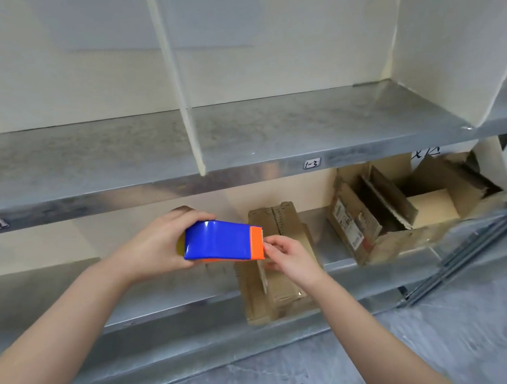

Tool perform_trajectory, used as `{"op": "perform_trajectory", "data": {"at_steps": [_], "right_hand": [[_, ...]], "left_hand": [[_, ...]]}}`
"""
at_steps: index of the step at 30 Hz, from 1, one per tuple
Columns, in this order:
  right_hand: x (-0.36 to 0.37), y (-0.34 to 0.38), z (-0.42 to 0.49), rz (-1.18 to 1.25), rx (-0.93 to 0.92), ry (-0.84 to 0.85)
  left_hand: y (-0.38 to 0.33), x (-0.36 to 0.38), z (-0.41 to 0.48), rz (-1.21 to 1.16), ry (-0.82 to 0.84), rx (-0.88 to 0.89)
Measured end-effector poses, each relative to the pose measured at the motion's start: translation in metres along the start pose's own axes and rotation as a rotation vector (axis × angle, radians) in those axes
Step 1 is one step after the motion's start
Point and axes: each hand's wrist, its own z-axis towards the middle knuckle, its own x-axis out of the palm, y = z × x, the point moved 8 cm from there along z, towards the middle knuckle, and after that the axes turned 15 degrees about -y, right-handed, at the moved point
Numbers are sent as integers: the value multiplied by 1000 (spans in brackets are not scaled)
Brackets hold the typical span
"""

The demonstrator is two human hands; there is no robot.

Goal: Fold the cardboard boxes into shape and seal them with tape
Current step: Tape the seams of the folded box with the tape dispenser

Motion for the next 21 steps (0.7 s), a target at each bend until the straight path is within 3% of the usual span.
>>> {"op": "perform_trajectory", "data": {"at_steps": [10, 21], "right_hand": [[-88, -16, 16, -144, -79, -55], [-94, -31, 26, -60, 54, -62]], "left_hand": [[-48, 60, 13, 7, -48, -143], [-33, 91, 13, 71, 17, -312]]}}
